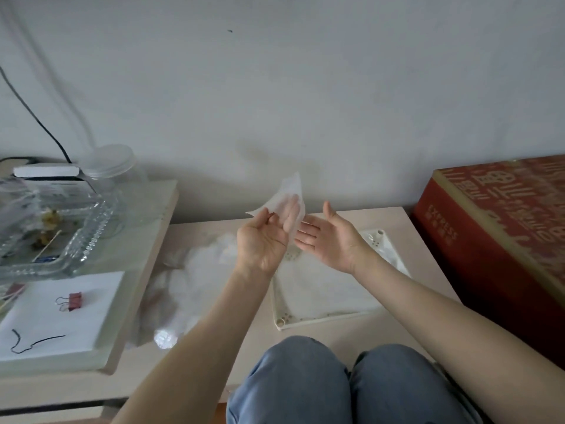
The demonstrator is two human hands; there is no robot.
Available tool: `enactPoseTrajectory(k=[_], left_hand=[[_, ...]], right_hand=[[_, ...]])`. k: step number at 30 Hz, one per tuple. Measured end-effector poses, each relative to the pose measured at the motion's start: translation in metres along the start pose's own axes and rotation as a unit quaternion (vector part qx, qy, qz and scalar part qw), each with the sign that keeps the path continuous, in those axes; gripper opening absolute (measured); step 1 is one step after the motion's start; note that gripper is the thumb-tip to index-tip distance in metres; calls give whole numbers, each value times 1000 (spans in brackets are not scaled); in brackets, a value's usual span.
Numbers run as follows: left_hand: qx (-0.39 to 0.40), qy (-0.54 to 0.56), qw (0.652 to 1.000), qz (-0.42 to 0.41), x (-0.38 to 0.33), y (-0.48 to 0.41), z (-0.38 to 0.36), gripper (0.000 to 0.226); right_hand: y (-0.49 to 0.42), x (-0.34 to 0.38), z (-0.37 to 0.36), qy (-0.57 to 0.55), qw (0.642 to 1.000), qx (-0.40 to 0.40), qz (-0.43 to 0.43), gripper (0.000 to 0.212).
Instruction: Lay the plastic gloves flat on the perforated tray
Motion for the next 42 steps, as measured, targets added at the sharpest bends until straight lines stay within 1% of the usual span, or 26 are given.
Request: enactPoseTrajectory(k=[2,3,5,6,8,9,12,14,15,17,19,21,22,23,24,25,26,27,29,30,32,34,36,40,41,42], left_hand=[[7,5,1000,29,10,-5,4,25],[8,-12,999,43,15,-8,7,30],[10,-44,997,62,22,-10,10,26],[13,-48,996,69,24,-11,13,21],[19,-59,993,98,26,-14,16,21],[11,-70,991,111,27,-15,17,28],[-44,-123,984,124,18,-16,23,72],[-80,-194,967,142,9,-18,25,86],[-96,-239,954,154,4,-20,27,85],[-123,-334,917,179,-2,-25,33,75],[-145,-441,865,190,-2,-30,37,54],[-164,-541,808,167,1,-35,44,25],[-170,-580,783,146,2,-37,48,18],[-173,-600,771,124,4,-39,52,15],[-175,-603,771,107,6,-39,56,14],[-181,-602,772,92,7,-39,60,13],[-190,-607,767,80,8,-38,66,12],[-198,-621,754,75,10,-38,73,12],[-205,-659,721,70,15,-35,88,11],[-205,-673,707,68,17,-33,94,10],[-217,-685,693,58,19,-33,105,6],[-240,-673,698,43,17,-32,110,9],[-247,-667,702,28,17,-32,111,12],[-231,-710,665,-22,23,-32,102,10],[-219,-723,654,-34,25,-33,99,9],[-203,-735,646,-41,27,-33,96,7]], right_hand=[[2,-2,4,-31,999,-1,6,59],[2,-3,6,-55,998,1,5,55],[3,-5,5,-84,996,10,10,56],[3,-4,7,-79,997,12,14,56],[4,-2,9,-53,998,8,17,45],[5,0,11,-40,999,8,20,39],[4,8,24,37,999,1,36,29],[4,11,34,124,992,-7,30,27],[4,13,39,162,986,-16,20,23],[7,15,46,248,969,-13,9,12],[12,17,47,335,942,-9,-19,14],[14,19,55,356,934,-17,-24,18],[15,21,61,337,941,-32,-19,17],[17,23,68,299,953,-45,-20,11],[20,24,73,252,966,-53,-20,9],[20,25,82,224,972,-62,-27,23],[22,25,91,230,970,-70,-44,35],[25,25,100,264,959,-83,-63,36],[33,23,115,343,929,-95,-101,28],[38,22,120,362,919,-98,-119,28],[46,22,126,377,912,-97,-131,29],[49,19,131,381,911,-76,-137,25],[51,13,132,361,919,-58,-145,21],[53,6,127,294,939,-70,-165,15],[53,5,125,287,940,-76,-167,15],[52,4,124,273,943,-84,-171,20]])
Point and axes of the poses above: each hand's wrist, its own y-axis away from the middle knuckle, its own z-axis out of the back of the hand, x = y × z, the point moved 5 cm from there along -y, towards the middle knuckle, and after that the axes turned 5 degrees about z, right-handed, at the moved point
